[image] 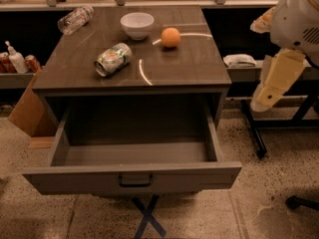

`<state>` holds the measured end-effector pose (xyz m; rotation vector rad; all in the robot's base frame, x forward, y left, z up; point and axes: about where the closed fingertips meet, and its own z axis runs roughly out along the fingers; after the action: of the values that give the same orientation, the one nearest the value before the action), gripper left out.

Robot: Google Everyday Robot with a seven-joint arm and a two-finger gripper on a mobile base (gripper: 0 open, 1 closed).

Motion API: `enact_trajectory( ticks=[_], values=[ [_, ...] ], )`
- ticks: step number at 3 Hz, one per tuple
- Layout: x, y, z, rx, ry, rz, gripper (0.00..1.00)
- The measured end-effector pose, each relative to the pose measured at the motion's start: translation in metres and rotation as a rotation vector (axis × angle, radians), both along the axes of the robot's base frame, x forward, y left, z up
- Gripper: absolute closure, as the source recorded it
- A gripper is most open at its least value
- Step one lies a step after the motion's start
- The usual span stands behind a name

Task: Place 7up can into top drawer

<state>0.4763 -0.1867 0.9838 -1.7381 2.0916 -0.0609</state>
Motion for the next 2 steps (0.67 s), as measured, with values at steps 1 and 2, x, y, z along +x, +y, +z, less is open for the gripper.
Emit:
enact_trajectory(
  ticks=[1, 2],
  values=[
    [0.047, 0.049, 0.008, 0.061, -0.047, 0.149, 0.00],
    [0.080, 0.114, 0.009, 0.095, -0.046, 0.340, 0.00]
  ],
)
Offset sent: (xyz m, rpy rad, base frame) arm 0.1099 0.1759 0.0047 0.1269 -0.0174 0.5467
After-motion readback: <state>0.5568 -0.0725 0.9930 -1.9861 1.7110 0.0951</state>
